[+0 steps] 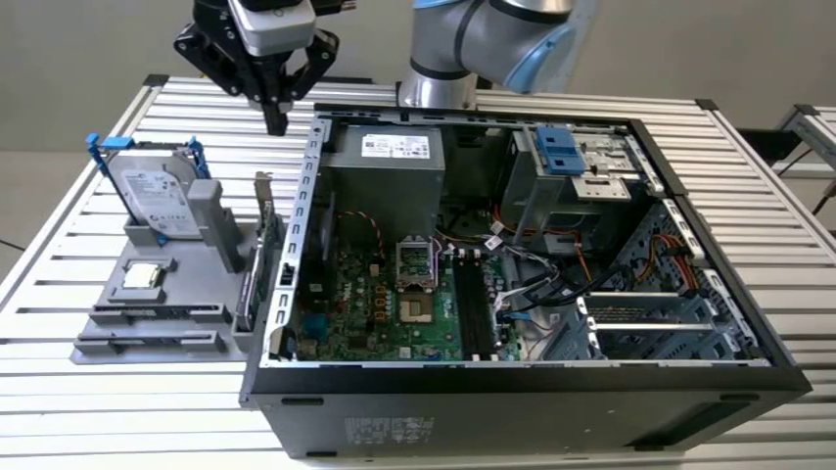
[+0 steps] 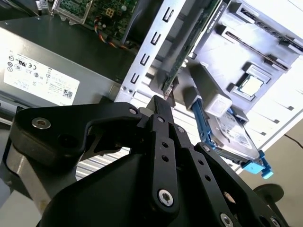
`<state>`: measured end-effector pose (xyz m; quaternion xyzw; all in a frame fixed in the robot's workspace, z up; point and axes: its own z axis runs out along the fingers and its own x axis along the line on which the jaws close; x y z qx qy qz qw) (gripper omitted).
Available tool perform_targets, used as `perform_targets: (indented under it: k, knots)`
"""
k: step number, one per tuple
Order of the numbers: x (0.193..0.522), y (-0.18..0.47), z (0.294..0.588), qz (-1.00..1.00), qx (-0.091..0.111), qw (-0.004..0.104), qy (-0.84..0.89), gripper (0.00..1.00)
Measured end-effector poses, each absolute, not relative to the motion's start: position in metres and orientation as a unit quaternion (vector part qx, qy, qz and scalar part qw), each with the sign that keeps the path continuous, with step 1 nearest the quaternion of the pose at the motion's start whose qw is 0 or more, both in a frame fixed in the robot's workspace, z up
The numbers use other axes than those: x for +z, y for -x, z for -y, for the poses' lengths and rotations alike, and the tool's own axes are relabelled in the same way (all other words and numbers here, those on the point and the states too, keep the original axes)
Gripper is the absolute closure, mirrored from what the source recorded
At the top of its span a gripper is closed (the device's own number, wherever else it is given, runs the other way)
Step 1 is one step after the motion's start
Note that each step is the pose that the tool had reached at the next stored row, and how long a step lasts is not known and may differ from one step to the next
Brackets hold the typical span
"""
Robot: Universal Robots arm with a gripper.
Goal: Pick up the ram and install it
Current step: 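Reach for the ram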
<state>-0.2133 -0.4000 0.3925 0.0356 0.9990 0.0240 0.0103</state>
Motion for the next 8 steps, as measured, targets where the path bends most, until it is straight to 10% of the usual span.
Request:
perform_targets:
  k: [8]
  knots:
    - [0.3924,0.2195,0.4001,-0.999,0.024,0.010,-0.036,1.00]
